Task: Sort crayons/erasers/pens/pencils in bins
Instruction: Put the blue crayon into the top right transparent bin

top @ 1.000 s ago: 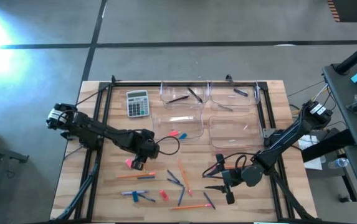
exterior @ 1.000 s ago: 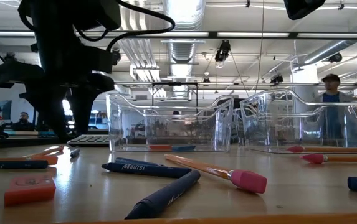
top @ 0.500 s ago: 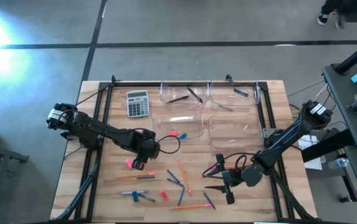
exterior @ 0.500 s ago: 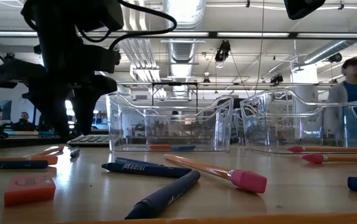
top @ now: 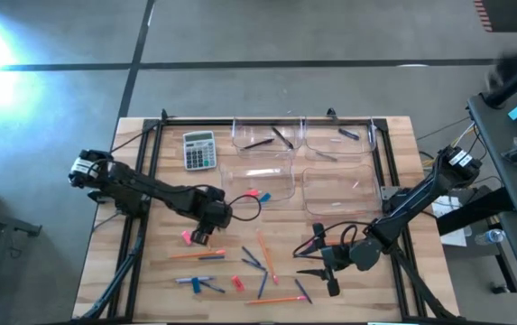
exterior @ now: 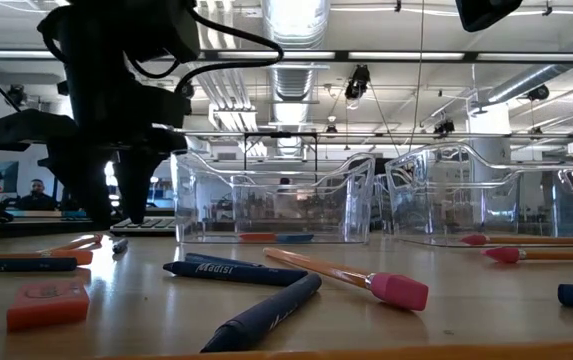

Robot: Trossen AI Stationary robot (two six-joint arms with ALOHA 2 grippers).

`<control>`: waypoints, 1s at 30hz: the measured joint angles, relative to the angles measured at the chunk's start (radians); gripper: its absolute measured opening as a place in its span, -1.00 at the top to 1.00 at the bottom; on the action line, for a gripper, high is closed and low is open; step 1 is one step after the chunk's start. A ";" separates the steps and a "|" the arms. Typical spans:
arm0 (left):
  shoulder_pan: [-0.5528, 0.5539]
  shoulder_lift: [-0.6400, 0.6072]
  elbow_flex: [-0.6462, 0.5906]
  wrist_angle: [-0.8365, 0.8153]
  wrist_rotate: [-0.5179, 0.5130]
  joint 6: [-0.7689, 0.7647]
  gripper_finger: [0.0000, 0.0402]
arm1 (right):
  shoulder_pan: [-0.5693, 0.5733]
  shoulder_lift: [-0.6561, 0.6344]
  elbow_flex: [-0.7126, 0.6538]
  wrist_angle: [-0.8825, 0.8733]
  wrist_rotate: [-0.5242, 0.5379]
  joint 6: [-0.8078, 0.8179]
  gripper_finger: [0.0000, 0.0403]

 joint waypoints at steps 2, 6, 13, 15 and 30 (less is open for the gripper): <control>0.007 0.007 0.001 0.004 -0.003 0.003 0.11 | 0.000 0.000 0.000 0.000 0.000 0.001 0.13; 0.011 0.013 0.001 0.004 -0.008 0.010 0.11 | 0.000 0.000 0.000 0.000 0.000 0.000 0.13; 0.011 0.013 -0.004 0.006 0.011 0.024 0.11 | 0.000 0.000 0.000 0.000 0.000 0.000 0.13; 0.011 0.013 -0.005 0.005 0.011 0.023 0.11 | 0.000 0.000 0.000 0.000 0.000 0.000 0.13; -0.119 -0.008 0.003 -0.060 -0.099 -0.030 0.43 | 0.000 0.000 0.000 -0.003 0.000 0.001 0.13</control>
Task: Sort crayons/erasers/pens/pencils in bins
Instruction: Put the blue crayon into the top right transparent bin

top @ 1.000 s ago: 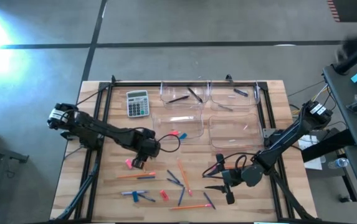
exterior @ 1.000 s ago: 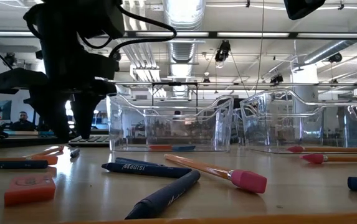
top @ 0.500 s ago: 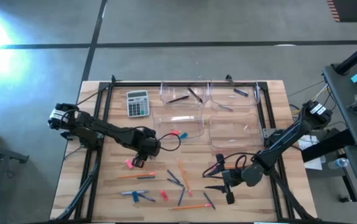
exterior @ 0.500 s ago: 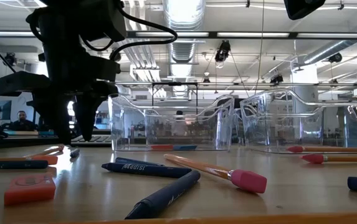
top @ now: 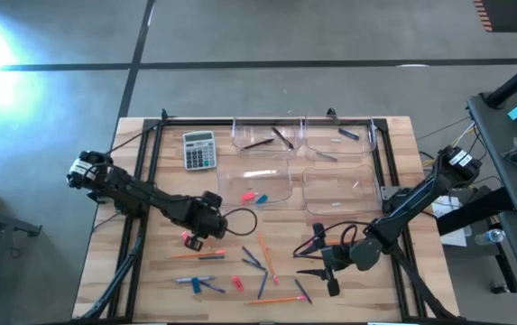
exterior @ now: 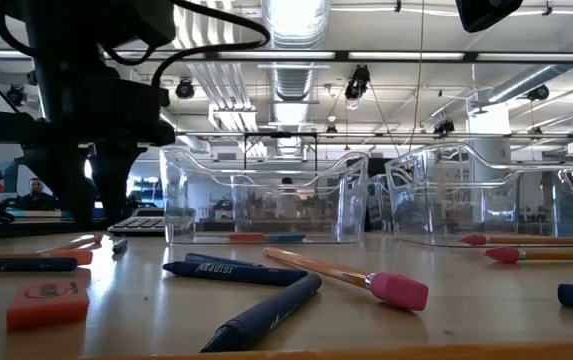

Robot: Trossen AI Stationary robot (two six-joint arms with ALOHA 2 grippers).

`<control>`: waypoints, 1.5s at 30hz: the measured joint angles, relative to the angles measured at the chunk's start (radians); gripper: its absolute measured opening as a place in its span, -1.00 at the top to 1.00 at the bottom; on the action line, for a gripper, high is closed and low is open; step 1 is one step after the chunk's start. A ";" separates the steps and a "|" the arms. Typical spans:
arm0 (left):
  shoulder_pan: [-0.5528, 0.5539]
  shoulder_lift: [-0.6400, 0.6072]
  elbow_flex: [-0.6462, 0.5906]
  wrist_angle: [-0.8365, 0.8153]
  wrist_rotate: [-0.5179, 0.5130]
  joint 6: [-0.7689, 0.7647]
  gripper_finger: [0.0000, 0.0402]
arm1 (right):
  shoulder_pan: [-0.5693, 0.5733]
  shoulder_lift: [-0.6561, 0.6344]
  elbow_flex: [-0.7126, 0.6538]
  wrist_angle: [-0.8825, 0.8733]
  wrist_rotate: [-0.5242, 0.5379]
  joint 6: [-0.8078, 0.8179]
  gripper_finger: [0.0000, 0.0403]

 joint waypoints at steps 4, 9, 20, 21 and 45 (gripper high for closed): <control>-0.019 0.000 0.005 0.002 -0.059 0.020 0.43 | 0.000 0.000 0.000 0.000 0.000 0.000 0.13; -0.025 0.000 0.017 0.003 -0.063 0.108 0.43 | 0.000 0.000 0.000 0.000 0.000 0.000 0.13; -0.040 0.000 0.032 0.053 -0.034 0.340 0.43 | 0.000 0.000 0.000 0.001 0.000 0.008 0.13; -0.041 0.000 0.033 0.056 -0.029 0.352 0.43 | 0.000 0.000 0.000 0.001 0.000 0.008 0.13; -0.039 0.000 0.103 0.022 0.025 0.427 0.43 | 0.000 0.000 0.000 0.011 0.000 0.008 0.13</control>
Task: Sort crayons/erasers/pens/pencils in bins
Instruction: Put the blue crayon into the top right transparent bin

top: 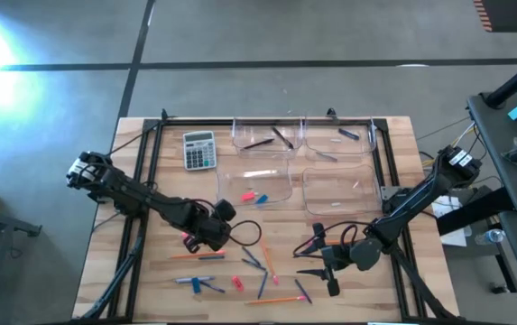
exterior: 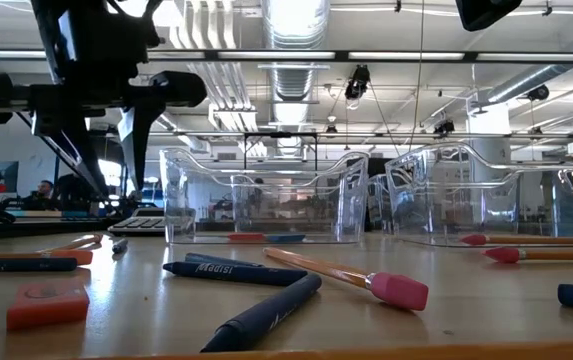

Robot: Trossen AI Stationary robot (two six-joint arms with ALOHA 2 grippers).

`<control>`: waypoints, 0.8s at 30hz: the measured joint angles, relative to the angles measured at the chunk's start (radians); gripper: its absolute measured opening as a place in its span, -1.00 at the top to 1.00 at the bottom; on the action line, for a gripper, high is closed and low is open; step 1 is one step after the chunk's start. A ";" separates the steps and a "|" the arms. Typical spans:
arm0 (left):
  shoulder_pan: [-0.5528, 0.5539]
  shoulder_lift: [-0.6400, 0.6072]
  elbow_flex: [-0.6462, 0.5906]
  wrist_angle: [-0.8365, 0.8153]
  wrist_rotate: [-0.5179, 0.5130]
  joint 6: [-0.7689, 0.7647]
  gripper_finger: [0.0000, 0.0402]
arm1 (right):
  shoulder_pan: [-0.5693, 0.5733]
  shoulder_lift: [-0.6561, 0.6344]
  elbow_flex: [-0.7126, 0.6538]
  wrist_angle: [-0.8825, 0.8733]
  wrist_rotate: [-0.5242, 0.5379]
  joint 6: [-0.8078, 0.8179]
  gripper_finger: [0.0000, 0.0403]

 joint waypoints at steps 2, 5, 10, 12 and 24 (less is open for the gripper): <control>0.009 0.009 -0.002 0.000 0.006 -0.001 0.43 | 0.000 0.000 0.000 0.000 0.000 -0.001 0.13; 0.021 0.022 -0.010 -0.002 0.006 -0.006 0.43 | 0.000 0.000 0.000 0.000 0.000 0.000 0.13; 0.026 0.059 -0.015 -0.005 0.014 -0.006 0.43 | 0.000 0.000 0.000 0.000 0.000 -0.003 0.13; 0.027 0.075 -0.013 -0.032 0.014 -0.001 0.43 | 0.000 0.000 0.000 -0.001 0.000 -0.003 0.13; 0.076 0.096 -0.026 -0.048 0.046 0.073 0.43 | 0.000 0.000 0.000 -0.007 0.000 -0.003 0.13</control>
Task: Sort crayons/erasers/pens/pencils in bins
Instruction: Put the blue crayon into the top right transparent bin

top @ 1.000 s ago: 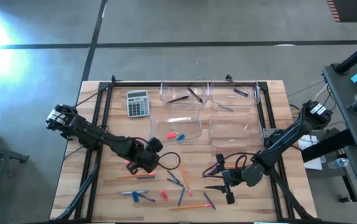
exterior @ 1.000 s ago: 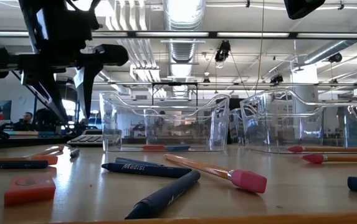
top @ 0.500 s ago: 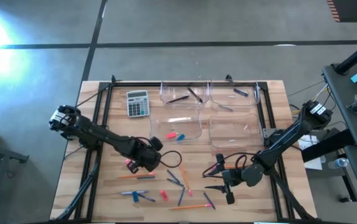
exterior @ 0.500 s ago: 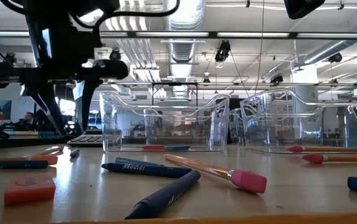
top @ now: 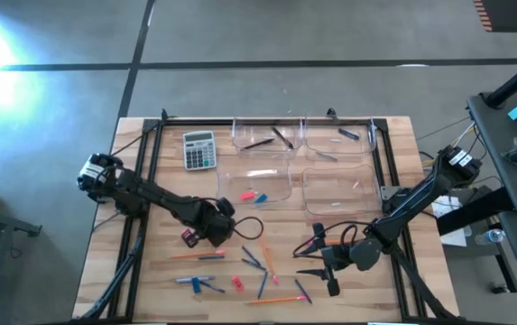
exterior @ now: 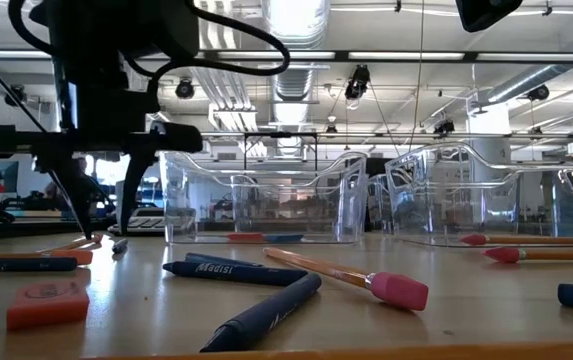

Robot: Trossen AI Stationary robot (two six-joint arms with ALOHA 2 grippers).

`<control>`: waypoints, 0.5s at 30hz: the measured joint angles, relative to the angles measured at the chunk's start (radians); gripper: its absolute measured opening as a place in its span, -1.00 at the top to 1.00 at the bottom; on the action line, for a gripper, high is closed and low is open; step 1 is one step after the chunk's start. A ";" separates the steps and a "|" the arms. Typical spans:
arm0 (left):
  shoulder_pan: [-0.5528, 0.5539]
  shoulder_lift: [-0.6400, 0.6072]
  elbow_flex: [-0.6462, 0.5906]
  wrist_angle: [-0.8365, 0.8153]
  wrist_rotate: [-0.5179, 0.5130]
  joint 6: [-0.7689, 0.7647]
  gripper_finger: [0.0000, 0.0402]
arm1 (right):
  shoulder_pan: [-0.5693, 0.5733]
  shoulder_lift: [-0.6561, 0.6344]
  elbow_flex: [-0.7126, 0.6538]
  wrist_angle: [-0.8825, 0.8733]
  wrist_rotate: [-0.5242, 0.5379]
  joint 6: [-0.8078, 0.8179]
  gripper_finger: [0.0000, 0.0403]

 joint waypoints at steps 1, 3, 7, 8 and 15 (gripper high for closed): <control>0.005 0.000 0.003 0.002 0.000 0.005 0.43 | 0.000 0.000 0.000 0.000 -0.001 0.014 0.13; 0.013 0.001 0.006 0.004 0.000 0.031 0.43 | 0.000 0.000 0.000 -0.004 -0.006 0.063 0.13; 0.021 0.026 0.006 0.003 0.000 0.061 0.43 | 0.000 0.000 0.000 -0.013 -0.010 0.091 0.13; 0.021 0.034 0.006 0.004 -0.002 0.062 0.43 | 0.000 0.000 0.000 -0.017 -0.010 0.091 0.13; 0.021 0.096 0.015 -0.002 -0.005 0.082 0.43 | 0.000 0.000 0.000 -0.023 -0.009 0.091 0.13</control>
